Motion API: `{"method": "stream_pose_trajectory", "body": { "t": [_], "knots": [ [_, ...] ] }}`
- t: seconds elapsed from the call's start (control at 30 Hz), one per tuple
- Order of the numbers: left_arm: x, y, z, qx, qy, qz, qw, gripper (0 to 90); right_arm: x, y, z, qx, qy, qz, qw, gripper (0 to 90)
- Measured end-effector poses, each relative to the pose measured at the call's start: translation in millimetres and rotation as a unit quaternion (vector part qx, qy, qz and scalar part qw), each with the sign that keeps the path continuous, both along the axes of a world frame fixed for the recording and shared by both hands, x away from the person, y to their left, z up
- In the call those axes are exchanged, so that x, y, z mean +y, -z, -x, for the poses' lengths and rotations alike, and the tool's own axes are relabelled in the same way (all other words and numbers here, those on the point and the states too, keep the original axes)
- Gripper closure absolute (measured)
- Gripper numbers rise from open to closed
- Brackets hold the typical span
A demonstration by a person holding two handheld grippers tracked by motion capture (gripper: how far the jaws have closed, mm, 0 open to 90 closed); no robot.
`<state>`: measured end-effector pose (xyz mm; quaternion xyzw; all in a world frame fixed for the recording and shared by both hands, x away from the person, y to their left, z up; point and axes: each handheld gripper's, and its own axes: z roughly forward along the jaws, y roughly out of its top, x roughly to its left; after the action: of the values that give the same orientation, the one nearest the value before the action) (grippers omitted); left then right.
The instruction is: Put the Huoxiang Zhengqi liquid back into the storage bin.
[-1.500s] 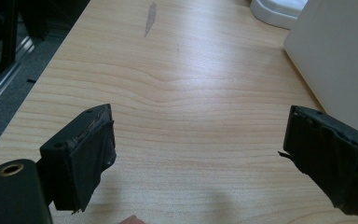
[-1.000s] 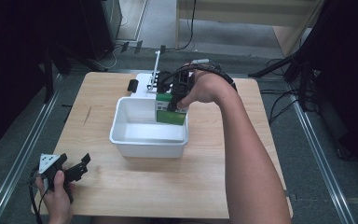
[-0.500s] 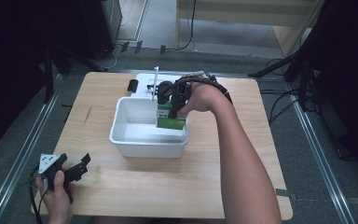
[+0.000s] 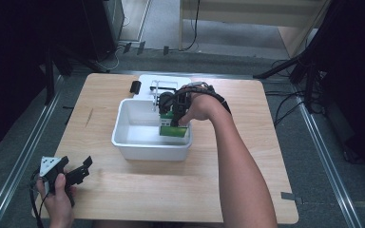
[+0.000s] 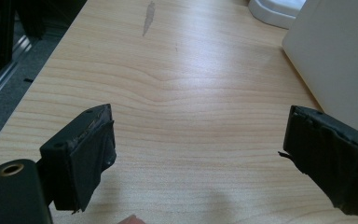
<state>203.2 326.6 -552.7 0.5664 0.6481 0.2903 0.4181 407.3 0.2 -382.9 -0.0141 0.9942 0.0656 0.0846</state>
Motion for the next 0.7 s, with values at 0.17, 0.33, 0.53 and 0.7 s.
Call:
{"method": "stream_pose_trajectory", "body": {
  "t": [0.17, 0.33, 0.53, 0.7],
  "knots": [
    [0.0, 0.0, 0.0, 0.000, 0.000, 0.000, 1.0000, 9.6, 2.3, 10.2, -0.5, 0.000, -0.002, 0.000, 1.0000, 62.8],
    [0.1, 0.0, -0.1, 0.000, 0.000, 0.000, 1.0000, 9.6, 3.7, 10.3, -0.3, 0.000, -0.004, -0.007, 1.0000, 62.9],
    [0.3, 0.1, -0.2, 0.000, 0.000, 0.002, 1.0000, 9.6, 2.4, 9.2, -2.3, -0.001, 0.014, -0.011, 0.9998, 58.1],
    [0.3, 0.1, -0.2, 0.000, 0.000, 0.002, 1.0000, 9.6, -1.4, 2.1, -5.0, -0.005, 0.036, -0.033, 0.9988, 49.5]
  ]
}}
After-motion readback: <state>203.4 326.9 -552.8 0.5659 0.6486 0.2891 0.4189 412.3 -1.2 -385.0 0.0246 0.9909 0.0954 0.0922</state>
